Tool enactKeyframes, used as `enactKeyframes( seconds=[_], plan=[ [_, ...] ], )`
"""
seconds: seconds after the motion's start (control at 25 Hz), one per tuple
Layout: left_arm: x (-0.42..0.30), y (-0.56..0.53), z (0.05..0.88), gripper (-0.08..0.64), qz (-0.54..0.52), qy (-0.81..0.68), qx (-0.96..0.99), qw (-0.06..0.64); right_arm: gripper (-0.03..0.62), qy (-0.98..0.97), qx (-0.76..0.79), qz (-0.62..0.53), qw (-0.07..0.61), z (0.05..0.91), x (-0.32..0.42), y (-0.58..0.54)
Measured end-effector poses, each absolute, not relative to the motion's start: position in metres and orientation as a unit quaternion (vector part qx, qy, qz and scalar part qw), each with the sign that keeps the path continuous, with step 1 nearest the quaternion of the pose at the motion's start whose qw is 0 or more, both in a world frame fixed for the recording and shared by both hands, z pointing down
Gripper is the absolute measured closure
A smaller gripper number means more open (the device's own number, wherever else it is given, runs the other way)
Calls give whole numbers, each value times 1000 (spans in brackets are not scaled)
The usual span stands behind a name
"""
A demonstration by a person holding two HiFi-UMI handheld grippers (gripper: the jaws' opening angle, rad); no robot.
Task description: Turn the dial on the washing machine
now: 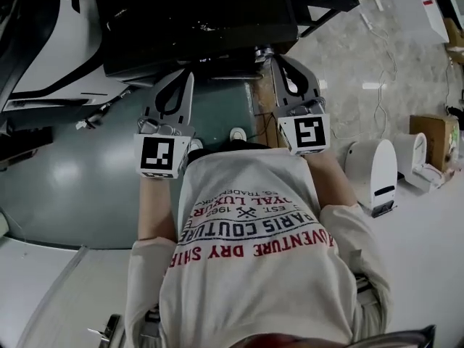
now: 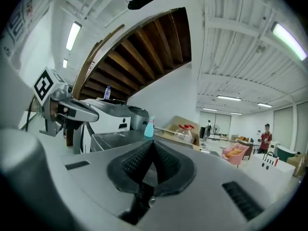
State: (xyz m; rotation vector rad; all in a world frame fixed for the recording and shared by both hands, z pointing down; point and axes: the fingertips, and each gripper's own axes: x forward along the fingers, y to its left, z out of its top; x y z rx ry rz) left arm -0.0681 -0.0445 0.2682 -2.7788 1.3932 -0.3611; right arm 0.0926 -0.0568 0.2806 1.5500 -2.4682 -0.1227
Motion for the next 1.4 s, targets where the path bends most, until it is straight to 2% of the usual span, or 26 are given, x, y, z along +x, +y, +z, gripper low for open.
enactKeyframes(
  seconds=[0.24,1.4],
  plan=[
    [-79,-48,238,545,-98,456,-884,21,565,-848,523,-32,76,254,94,-53],
    [-80,-41,231,545,-113,461,-880,29,566,-861,506,8,50,258,83,-61]
  ],
)
